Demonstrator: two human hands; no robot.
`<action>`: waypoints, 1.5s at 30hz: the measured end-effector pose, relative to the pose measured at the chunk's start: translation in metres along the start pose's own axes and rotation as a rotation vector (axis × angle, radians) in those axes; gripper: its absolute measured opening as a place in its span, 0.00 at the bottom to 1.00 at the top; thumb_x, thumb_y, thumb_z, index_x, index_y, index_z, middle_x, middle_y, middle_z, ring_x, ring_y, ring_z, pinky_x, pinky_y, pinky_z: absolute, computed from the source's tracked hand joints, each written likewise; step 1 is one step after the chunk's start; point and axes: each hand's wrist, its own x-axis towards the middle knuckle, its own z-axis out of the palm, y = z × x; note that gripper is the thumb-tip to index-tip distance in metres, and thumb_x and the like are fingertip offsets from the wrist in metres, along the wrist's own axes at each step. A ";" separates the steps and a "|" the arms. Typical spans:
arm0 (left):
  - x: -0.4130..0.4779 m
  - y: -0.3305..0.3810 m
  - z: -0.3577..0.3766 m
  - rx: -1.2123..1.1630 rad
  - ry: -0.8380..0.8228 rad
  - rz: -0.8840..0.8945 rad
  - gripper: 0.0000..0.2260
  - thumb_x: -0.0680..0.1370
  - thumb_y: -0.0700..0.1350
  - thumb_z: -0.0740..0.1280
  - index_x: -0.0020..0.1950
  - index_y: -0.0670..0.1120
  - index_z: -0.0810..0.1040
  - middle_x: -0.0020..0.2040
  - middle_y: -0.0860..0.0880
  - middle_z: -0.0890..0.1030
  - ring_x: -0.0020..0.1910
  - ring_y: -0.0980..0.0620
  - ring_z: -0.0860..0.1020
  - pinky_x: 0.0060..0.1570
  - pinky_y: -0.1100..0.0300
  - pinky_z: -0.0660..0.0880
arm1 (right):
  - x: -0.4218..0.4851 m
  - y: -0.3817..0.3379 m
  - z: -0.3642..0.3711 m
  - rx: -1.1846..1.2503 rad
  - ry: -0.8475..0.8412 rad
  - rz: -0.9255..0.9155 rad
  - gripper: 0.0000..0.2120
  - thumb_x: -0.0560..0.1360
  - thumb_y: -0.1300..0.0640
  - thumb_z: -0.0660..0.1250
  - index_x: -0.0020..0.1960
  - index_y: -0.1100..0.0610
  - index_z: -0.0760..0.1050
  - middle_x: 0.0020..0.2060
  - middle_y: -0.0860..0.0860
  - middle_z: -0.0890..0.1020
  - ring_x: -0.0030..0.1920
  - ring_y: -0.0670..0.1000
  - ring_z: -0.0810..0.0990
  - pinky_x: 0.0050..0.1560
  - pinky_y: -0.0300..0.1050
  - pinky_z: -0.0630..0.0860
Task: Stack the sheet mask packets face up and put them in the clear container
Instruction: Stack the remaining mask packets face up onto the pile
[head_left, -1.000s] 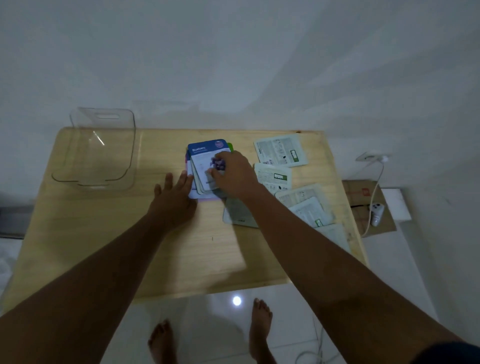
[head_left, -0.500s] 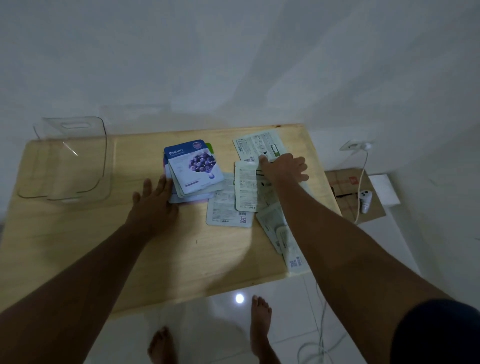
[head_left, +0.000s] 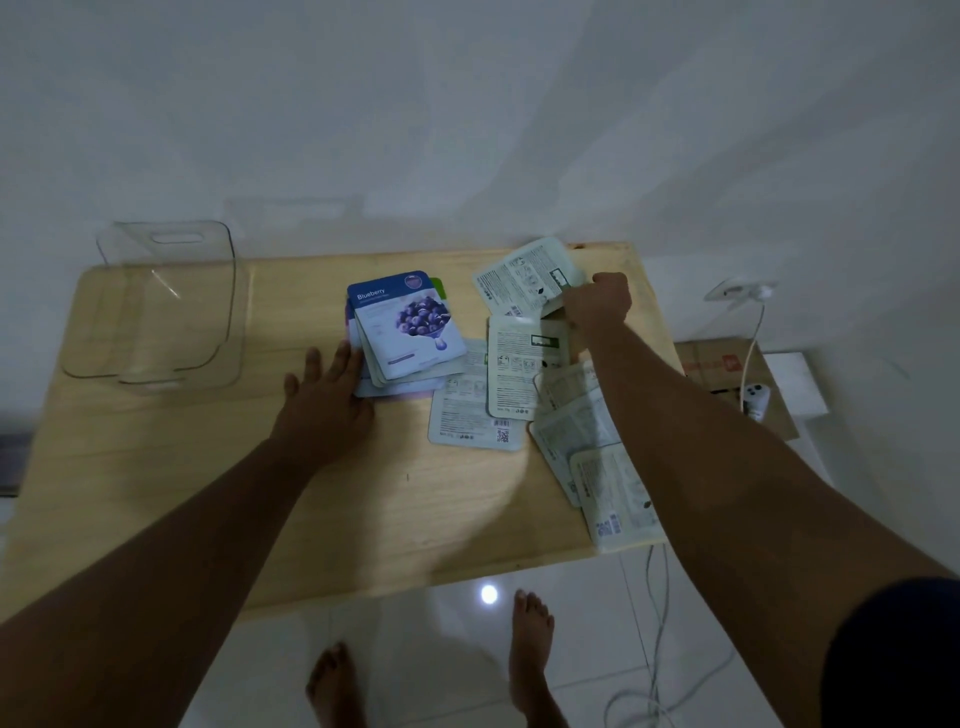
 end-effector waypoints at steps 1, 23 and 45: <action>0.000 0.000 0.000 -0.006 -0.002 -0.001 0.32 0.79 0.50 0.58 0.80 0.47 0.48 0.81 0.45 0.51 0.78 0.35 0.46 0.71 0.33 0.51 | -0.001 -0.002 0.001 0.049 -0.002 -0.007 0.26 0.71 0.61 0.73 0.68 0.63 0.73 0.63 0.57 0.80 0.64 0.55 0.79 0.55 0.41 0.76; -0.005 -0.001 -0.001 -0.040 -0.013 0.010 0.31 0.81 0.53 0.56 0.79 0.48 0.44 0.81 0.46 0.45 0.78 0.37 0.40 0.74 0.36 0.44 | -0.123 -0.114 0.088 -0.326 -0.287 -0.711 0.07 0.73 0.57 0.73 0.45 0.61 0.78 0.36 0.52 0.75 0.37 0.51 0.78 0.39 0.40 0.77; -0.004 0.003 -0.002 -0.019 -0.009 -0.006 0.32 0.79 0.51 0.57 0.79 0.46 0.47 0.81 0.46 0.48 0.78 0.35 0.44 0.72 0.33 0.49 | -0.127 0.008 0.030 -0.595 -0.364 -0.621 0.30 0.78 0.52 0.64 0.79 0.49 0.60 0.79 0.59 0.57 0.78 0.62 0.56 0.72 0.65 0.62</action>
